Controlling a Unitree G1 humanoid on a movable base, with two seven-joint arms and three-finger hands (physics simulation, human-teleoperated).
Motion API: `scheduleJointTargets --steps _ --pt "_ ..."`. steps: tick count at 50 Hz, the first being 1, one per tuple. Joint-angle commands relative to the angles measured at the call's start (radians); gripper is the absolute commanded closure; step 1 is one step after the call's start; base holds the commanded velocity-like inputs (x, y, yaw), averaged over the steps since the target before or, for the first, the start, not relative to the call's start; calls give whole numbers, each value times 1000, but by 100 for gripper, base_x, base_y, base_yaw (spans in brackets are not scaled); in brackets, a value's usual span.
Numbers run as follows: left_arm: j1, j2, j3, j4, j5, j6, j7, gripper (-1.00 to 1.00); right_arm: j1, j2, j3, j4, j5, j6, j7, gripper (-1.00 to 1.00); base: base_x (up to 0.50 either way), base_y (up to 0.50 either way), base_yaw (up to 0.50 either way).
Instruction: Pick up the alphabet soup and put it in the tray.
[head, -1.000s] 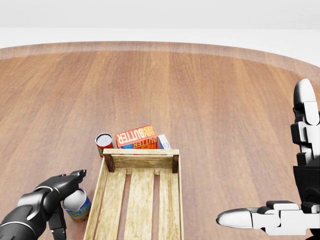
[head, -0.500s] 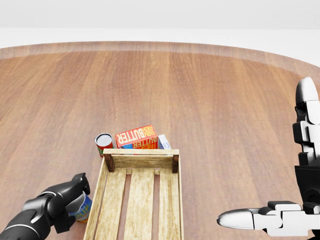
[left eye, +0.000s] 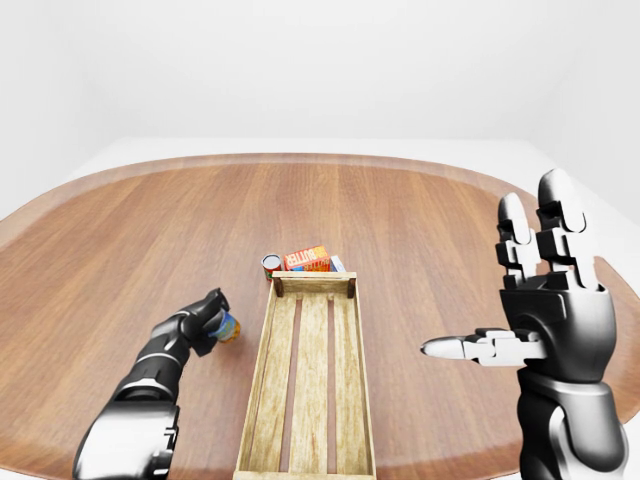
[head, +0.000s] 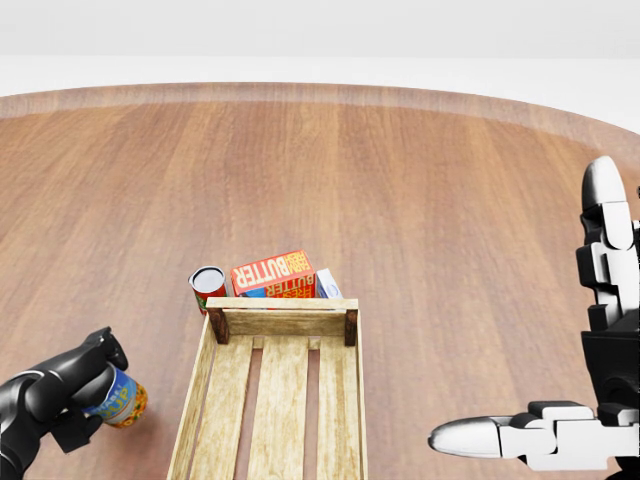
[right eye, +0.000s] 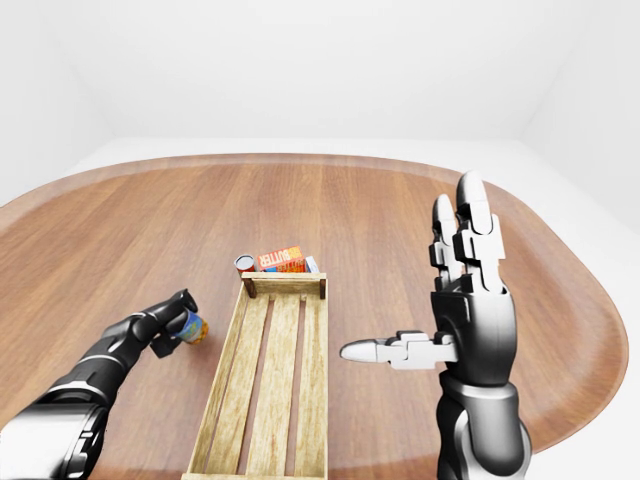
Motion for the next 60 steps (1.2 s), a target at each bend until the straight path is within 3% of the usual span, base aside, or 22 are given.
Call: scheduleJointTargets --steps 1,8,10,13,17,22,24,28,29,30,37,44,48,53,60 --pt "31 87 88 -211 -33 0 -80 100 0 -2 4 4 -1 0 -2 -100 0 0 0" --pt "232 100 204 -757 -80 0 -343 100 0 -1 4 3 1 0 -3 -100 0 0 0" --pt "253 100 218 -824 -56 0 -356 100 0 -1 4 0 2 0 -3 -100 0 0 0" --pt "275 89 254 -931 -83 0 -442 100 0 -1 11 -2 -1 0 -4 -100 0 0 0" --pt "290 79 274 -1033 -89 15 -452 100 1 -1 12 -1 0 0 -4 -100 0 0 0" --pt "319 58 275 -1146 -62 14 -452 100 1 -1 12 -4 2 0 -5 -100 0 0 0" --pt "364 34 265 -1234 -19 0 -452 100 1 -1 17 -2 0 0 -6 -100 0 0 0" --pt "388 -6 272 -1363 18 0 -452 100 -1 -2 23 6 -2 0 -8 -100 0 0 0" --pt "396 -29 269 -1421 12 13 -452 100 -1 -2 24 4 -3 0 -9 -100 0 0 0" --pt "410 -36 256 -1453 34 0 -452 100 0 -2 25 0 -2 0 -9 -100 0 0 0" --pt "419 -115 205 -1550 123 0 -452 100 -2 -2 24 2 1 0 -10 -100 0 0 0" --pt "390 -191 107 -1566 215 0 -452 100 -2 -3 22 -5 5 0 -9 -100 0 0 0" --pt "435 -246 34 -1590 277 0 -452 100 -2 -3 24 -1 4 0 -10 -100 0 0 0" --pt "446 -298 -12 -1563 330 0 -452 100 1 -3 17 -12 11 0 -8 -100 0 0 0" --pt "451 -333 -66 -1463 384 0 -452 100 0 -1 11 -11 14 0 -6 -100 0 0 0"
